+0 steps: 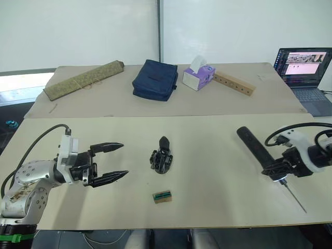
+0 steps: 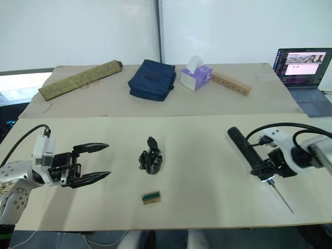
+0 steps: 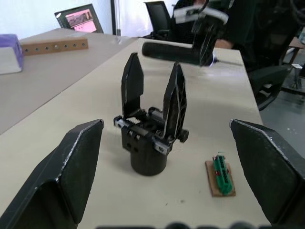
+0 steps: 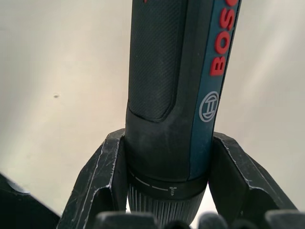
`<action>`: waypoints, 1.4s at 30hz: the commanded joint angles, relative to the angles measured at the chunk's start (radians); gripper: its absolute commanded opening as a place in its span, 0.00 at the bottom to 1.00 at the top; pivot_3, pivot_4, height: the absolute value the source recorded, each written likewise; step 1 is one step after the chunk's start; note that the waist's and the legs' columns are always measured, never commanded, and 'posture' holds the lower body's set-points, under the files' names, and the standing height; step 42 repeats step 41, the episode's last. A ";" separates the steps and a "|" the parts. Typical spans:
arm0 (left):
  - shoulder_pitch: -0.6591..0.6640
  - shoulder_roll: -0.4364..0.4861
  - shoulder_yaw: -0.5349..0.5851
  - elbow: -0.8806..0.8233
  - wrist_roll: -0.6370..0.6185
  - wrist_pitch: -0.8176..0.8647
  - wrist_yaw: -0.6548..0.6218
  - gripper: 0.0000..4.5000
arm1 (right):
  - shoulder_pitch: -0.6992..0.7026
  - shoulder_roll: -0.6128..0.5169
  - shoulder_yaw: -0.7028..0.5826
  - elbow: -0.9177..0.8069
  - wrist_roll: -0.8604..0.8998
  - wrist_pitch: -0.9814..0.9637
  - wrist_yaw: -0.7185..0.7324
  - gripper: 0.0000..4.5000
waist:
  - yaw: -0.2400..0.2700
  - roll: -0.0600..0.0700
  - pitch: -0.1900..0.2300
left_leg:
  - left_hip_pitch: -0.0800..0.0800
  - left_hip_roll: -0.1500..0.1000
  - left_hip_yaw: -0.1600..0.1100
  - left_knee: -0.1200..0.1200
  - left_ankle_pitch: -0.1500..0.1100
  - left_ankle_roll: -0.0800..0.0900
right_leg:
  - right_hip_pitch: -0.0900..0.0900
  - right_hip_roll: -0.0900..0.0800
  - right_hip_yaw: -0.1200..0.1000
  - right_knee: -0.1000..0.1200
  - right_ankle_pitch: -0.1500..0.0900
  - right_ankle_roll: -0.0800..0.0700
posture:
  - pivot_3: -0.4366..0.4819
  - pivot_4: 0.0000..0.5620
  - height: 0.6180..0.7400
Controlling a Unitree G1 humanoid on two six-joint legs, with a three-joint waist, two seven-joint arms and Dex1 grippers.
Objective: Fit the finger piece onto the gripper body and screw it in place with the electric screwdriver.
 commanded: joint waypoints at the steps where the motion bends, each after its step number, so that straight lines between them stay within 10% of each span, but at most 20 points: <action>1: 0.003 0.018 0.017 -0.014 0.024 -0.006 -0.008 1.00 | -0.047 0.024 0.022 0.085 -0.124 -0.092 0.014 0.43 | 0.005 0.000 0.001 | 0.000 0.000 0.000 0.001 0.000 0.000 | 0.000 0.002 0.000 0.001 0.000 0.000 | 0.48 0.27 1.00; 10: 0.037 0.042 0.010 -0.048 0.056 0.028 -0.002 1.00 | -0.114 0.102 0.042 0.203 -0.249 -0.138 0.108 0.43 | 0.008 -0.003 0.003 | 0.001 0.004 0.002 0.011 0.000 0.000 | 0.000 0.009 0.003 0.011 0.001 -0.002 | 0.48 0.27 1.00; 11: 0.041 0.047 0.009 -0.046 0.075 0.021 0.003 1.00 | -0.117 0.104 0.028 0.210 -0.255 -0.144 0.109 0.67 | 0.009 -0.003 0.003 | 0.001 0.004 0.002 0.012 0.000 0.000 | 0.000 0.009 0.003 0.012 0.001 -0.002 | 0.48 0.27 1.00; 16: 0.061 0.058 0.019 -0.031 0.177 -0.030 0.040 1.00 | -0.141 0.081 -0.055 0.241 -0.275 -0.231 0.116 0.99 | 0.008 -0.003 0.003 | 0.001 0.004 0.002 0.013 0.000 0.000 | 0.000 0.009 0.004 0.012 0.001 -0.002 | 0.48 0.27 1.00; 22: 0.102 0.034 0.081 0.015 0.228 -0.091 0.099 1.00 | -0.054 0.023 -0.285 0.116 -0.173 -0.556 0.242 0.99 | 0.010 -0.003 0.003 | 0.001 0.004 0.003 0.013 0.000 0.000 | 0.000 0.009 0.003 0.012 0.001 -0.002 | 0.48 0.27 1.00; 27: 0.165 0.064 0.109 0.097 0.290 -0.166 0.081 1.00 | 0.163 0.236 -0.542 -0.102 -0.027 -0.899 0.235 0.99 | 0.004 -0.009 0.003 | 0.006 0.007 0.003 0.012 -0.001 0.000 | 0.004 0.011 0.004 0.013 0.001 -0.003 | 0.48 0.27 1.00; 42: 0.163 0.004 0.101 0.167 0.385 -0.327 0.188 1.00 | 0.433 0.597 -0.501 -0.274 -0.126 -1.263 0.040 0.99 | 0.022 -0.010 0.004 | 0.004 0.004 0.003 0.016 0.000 0.000 | 0.004 0.008 0.005 0.013 0.004 0.001 | 0.48 0.27 1.00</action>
